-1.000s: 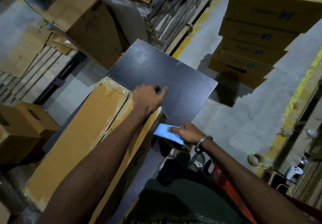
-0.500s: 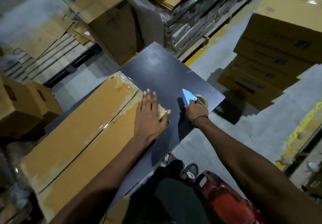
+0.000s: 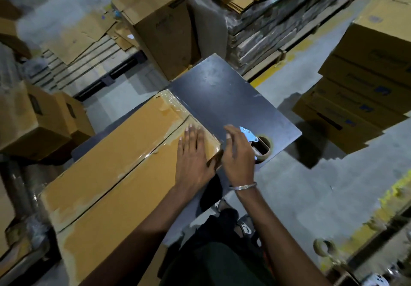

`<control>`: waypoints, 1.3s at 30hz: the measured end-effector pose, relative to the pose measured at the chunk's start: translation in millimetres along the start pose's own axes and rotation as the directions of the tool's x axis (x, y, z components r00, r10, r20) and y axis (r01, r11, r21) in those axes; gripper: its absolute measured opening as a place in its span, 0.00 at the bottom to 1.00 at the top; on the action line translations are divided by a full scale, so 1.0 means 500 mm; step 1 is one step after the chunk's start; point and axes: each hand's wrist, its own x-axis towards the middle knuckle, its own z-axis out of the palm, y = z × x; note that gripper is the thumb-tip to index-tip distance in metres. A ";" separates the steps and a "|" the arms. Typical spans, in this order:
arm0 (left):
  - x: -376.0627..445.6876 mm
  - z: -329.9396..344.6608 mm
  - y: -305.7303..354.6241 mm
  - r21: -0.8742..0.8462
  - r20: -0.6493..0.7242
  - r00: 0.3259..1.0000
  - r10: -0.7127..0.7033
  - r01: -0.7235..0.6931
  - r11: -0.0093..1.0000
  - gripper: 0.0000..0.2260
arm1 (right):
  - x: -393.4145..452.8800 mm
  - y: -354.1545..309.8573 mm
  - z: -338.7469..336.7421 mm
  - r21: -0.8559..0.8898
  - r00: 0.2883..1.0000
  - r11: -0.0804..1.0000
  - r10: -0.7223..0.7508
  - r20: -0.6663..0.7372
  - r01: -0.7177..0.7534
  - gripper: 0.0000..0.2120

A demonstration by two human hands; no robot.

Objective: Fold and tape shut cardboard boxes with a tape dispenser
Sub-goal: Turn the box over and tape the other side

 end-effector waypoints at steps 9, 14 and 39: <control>-0.031 0.003 -0.050 0.015 0.009 0.997 0.077 -0.077 0.997 0.43 | -0.011 0.022 0.113 -0.275 0.953 0.949 -0.067 0.296 0.153 0.24; -0.030 -0.003 -0.047 -0.023 0.009 0.998 0.060 -0.060 0.998 0.44 | 0.040 0.024 0.075 -0.305 0.833 0.944 0.269 0.484 -0.128 0.26; -0.008 0.011 -0.067 -0.043 -0.078 0.912 -0.404 0.401 0.915 0.33 | 0.194 -0.066 0.220 -0.290 0.603 0.944 0.143 0.785 0.154 0.34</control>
